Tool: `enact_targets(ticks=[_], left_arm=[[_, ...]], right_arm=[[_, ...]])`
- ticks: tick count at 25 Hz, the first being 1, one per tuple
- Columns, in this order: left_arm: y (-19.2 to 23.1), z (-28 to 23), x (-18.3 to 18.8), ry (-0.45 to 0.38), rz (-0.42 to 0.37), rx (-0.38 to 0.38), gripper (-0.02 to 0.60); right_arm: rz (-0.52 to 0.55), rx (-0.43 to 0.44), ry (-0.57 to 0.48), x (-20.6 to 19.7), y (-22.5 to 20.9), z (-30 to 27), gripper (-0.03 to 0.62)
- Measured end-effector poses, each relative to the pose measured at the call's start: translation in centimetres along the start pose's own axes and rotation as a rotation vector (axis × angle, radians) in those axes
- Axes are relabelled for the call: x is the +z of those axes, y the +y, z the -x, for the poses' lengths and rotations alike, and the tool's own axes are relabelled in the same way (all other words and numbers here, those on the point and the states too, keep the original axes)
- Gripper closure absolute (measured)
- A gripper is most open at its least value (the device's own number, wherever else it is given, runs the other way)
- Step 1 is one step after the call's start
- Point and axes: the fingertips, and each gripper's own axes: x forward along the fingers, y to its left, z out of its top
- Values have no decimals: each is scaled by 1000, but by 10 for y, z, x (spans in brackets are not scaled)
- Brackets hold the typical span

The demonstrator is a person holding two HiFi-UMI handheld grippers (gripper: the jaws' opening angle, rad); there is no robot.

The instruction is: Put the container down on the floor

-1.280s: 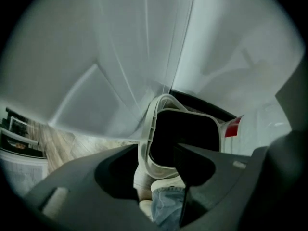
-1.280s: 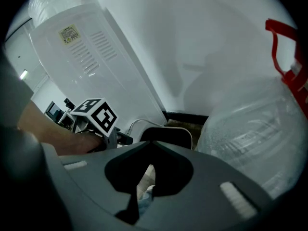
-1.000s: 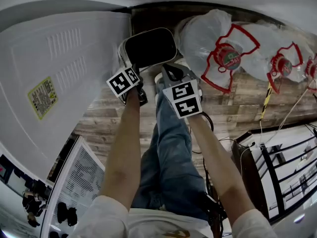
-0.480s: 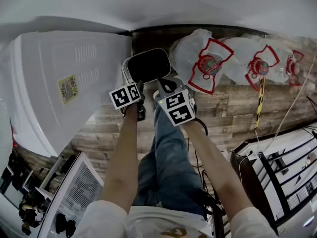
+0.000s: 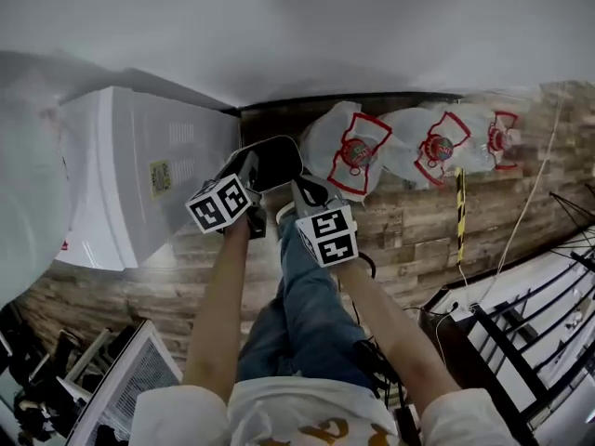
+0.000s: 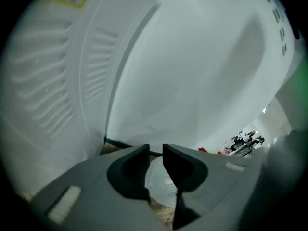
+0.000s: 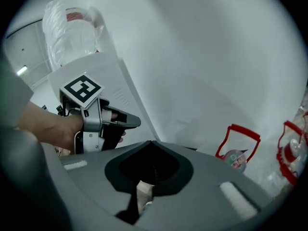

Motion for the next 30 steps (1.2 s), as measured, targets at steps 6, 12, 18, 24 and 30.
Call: enact_targets(ticks=[6, 12, 18, 24, 30], left_arm=[[-52, 44, 43, -100, -123, -93, 553], [-113, 108, 77, -188, -220, -200, 580], [-150, 158, 92, -220, -338, -215, 581], [-167, 214, 107, -281, -397, -225, 581], [-172, 276, 120, -352, -405, -202, 581]], right_arm=[[54, -45, -116, 52, -6, 46, 568], [29, -79, -292, 106, 4, 109, 568], [155, -106, -355, 137, 32, 159, 568], [284, -143, -439, 175, 65, 212, 568], [227, -143, -503, 190, 95, 247, 569]])
